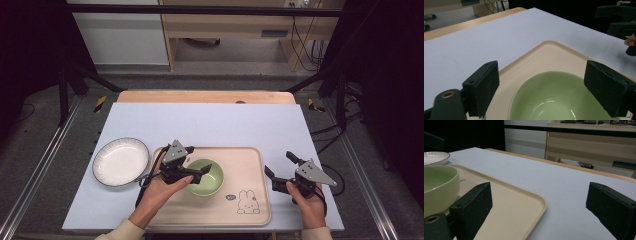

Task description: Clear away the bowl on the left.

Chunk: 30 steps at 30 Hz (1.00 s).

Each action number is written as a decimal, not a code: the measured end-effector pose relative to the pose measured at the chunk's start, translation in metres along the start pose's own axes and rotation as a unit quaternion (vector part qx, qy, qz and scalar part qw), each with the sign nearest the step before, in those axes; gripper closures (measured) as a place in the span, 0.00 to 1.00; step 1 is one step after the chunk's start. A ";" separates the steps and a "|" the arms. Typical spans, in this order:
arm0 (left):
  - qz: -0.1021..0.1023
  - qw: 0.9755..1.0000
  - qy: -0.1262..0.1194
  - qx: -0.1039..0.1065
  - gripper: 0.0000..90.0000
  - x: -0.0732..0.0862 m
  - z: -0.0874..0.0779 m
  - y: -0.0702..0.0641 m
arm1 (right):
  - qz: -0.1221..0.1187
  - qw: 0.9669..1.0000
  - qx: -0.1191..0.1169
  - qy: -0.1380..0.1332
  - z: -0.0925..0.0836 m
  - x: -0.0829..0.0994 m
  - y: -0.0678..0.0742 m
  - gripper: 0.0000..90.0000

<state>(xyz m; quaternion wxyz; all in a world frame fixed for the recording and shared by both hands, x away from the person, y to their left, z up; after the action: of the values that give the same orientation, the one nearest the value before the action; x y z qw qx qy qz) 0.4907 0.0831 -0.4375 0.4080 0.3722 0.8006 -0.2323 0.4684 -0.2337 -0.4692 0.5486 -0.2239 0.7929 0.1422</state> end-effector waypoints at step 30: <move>0.025 0.996 -0.074 0.035 0.04 -0.016 -0.042 0.002 | -0.001 1.000 0.003 -0.007 -0.001 -0.001 0.000 0.05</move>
<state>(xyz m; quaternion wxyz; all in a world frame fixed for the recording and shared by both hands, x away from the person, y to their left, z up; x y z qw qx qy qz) 0.4788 0.1065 -0.4011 0.4584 0.3880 0.7501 -0.2767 0.4678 -0.2344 -0.4677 0.5551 -0.2223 0.7891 0.1407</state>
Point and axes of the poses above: each handheld gripper's, and its own axes: z roughly forward along the jaws, x roughly out of its underside, y roughly to its left, the point moved 5 cm from there along z, roughly forward along the jaws, and after that the axes turned 11 degrees about y, right-handed, at the moved point
